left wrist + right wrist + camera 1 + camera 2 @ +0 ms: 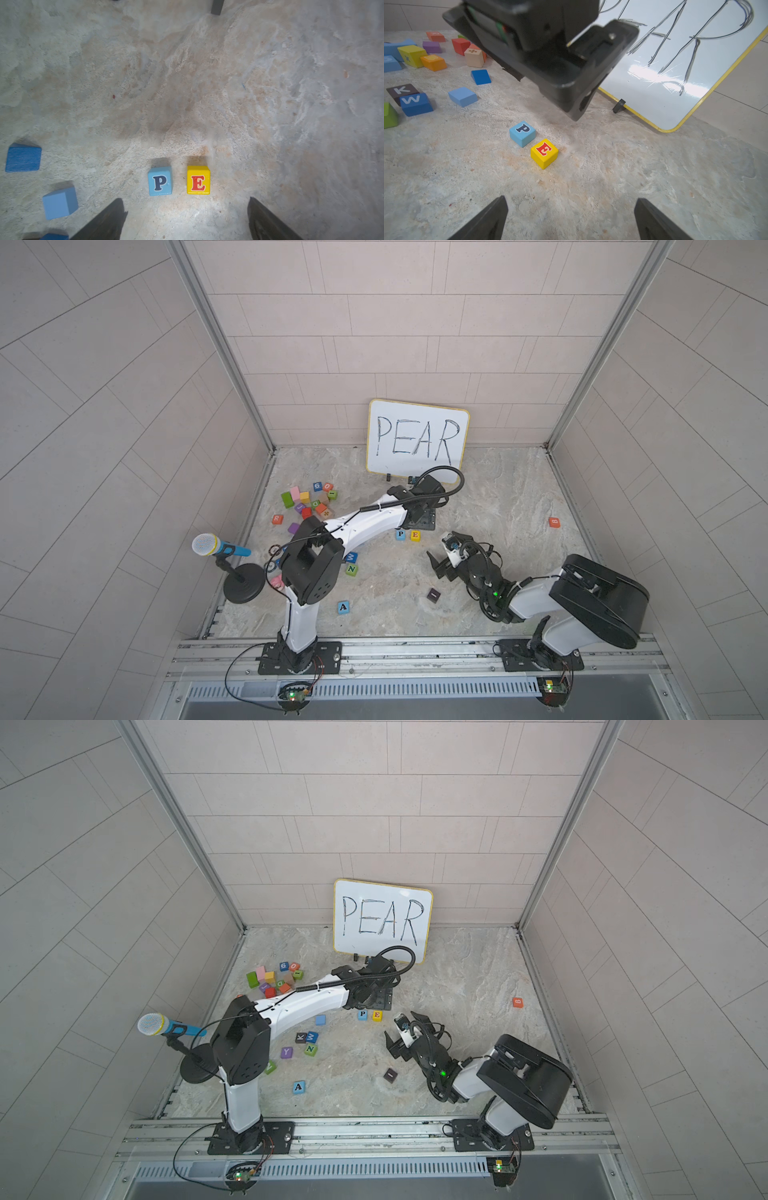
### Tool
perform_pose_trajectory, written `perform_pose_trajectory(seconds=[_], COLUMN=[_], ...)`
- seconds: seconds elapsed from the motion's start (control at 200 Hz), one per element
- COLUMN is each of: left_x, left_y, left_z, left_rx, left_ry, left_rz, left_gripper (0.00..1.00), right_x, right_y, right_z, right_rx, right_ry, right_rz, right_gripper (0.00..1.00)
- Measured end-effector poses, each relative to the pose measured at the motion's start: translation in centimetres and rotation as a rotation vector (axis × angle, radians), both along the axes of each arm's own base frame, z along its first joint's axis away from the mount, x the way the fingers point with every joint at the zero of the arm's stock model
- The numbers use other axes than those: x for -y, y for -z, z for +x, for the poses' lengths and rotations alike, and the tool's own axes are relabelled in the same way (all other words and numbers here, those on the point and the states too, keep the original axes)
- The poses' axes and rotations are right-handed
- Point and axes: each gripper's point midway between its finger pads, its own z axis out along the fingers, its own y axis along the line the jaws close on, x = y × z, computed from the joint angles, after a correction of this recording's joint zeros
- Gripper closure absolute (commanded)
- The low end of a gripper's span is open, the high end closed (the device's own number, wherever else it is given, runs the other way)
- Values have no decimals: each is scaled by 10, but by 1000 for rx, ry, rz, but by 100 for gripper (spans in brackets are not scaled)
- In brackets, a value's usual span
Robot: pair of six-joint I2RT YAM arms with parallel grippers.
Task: Spell the uppercase word “pear” with letter blocks
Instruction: Pick up the letter block from the center of the board.
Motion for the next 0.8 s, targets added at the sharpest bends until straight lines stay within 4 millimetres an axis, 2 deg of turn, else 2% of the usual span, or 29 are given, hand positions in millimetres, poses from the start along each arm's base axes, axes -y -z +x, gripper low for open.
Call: perform_pose_trajectory(seconds=[0.14, 0.255, 0.51, 0.8], left_x=[-13, -31, -74, -110], left_y=[-22, -23, 10, 19], left_z=[-12, -31, -78, -117], left_rx=[23, 8, -93, -135], left_ry=[-13, -29, -86, -142], left_rz=[-31, -34, 6, 2], left_gripper=[3, 3, 3, 4], right_x=[-4, -4, 4, -1], right_y=[-26, -34, -19, -7], right_z=[-2, -8, -25, -40], right_rx=[0, -31, -153, -205], right_ry=[-19, -37, -52, -86], right_rz=[29, 38, 23, -10], right_gripper=[0, 0, 0, 0])
